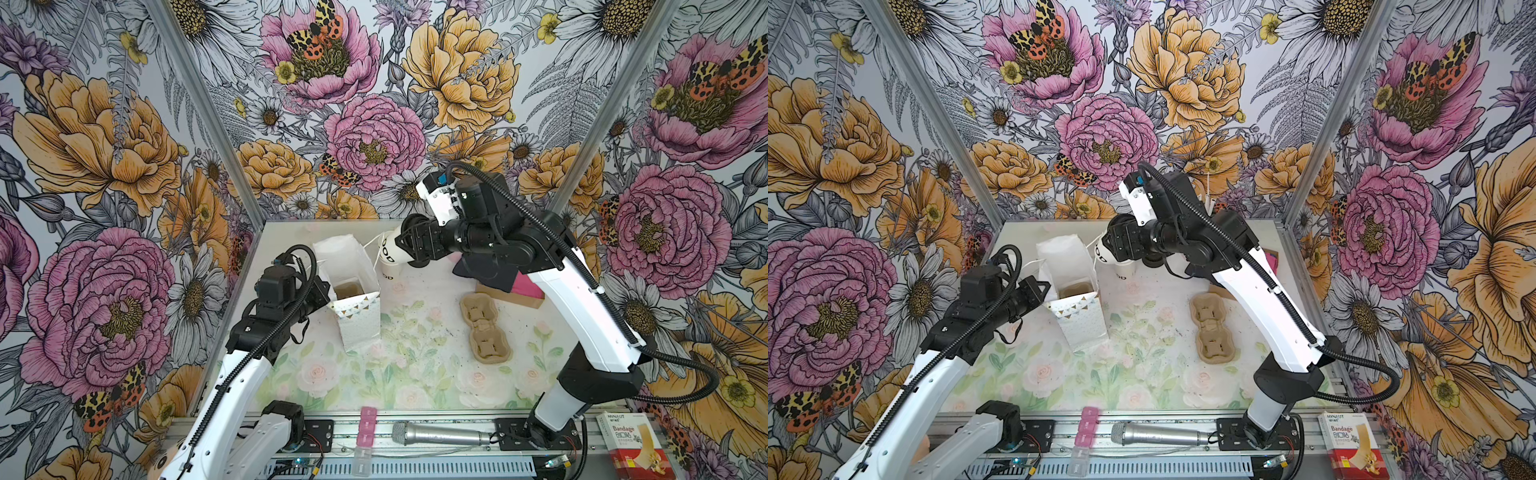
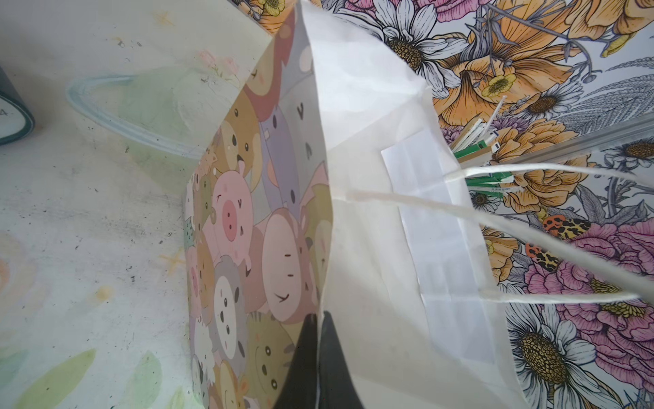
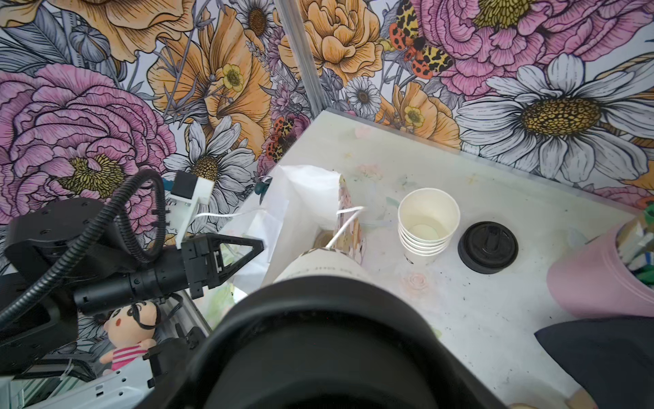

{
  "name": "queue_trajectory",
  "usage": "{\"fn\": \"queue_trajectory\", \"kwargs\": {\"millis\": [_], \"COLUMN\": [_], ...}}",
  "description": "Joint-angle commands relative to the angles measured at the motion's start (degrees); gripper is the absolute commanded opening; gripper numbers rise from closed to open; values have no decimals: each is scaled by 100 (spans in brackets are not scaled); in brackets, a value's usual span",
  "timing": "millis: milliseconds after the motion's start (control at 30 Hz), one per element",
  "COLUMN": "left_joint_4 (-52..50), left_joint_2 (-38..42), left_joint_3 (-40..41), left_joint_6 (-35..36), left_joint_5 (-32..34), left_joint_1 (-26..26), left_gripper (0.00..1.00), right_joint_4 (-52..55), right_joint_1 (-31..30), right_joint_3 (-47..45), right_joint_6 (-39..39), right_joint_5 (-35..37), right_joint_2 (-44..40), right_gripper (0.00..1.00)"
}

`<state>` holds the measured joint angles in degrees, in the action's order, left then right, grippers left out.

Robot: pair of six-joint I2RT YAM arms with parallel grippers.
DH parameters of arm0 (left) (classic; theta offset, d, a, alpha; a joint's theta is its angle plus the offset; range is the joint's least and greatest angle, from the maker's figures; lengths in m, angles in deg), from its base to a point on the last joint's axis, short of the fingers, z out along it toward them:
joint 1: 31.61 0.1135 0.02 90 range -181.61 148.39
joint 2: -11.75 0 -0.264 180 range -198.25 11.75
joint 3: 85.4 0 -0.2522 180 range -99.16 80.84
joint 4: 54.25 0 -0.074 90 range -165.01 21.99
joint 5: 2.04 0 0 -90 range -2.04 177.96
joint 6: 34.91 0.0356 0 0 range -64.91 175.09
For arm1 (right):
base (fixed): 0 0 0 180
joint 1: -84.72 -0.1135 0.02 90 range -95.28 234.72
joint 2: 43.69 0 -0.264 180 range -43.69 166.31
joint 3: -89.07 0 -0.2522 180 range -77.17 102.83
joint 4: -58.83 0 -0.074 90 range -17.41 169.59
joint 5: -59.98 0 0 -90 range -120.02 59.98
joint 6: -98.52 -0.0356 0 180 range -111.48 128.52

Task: Pack a coffee takeout order
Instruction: Place the coffee cup in the cup tray.

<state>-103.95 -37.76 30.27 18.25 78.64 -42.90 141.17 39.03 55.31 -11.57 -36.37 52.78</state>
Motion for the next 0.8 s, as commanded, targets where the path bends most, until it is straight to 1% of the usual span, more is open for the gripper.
{"fn": "queue_trajectory", "kwargs": {"millis": [0,333,567,767], "left_joint_4": [7,153,151,181], "left_joint_2": [-40,-93,-120,-102], "left_joint_3": [34,91,79,70], "left_joint_6": [177,115,124,149], "left_joint_5": [206,202,183,161], "left_joint_1": [-58,-148,-203,-215], "left_gripper": [0,0,0,0], "right_joint_4": [-22,-11,69,240], "right_joint_1": [-247,-668,-804,-909], "right_joint_3": [319,769,828,1204], "right_joint_6": [-59,-47,-22,-27], "right_joint_5": [-83,-65,114,307], "right_joint_2": [144,782,1216,1694], "right_gripper": [85,85,85,85]}}
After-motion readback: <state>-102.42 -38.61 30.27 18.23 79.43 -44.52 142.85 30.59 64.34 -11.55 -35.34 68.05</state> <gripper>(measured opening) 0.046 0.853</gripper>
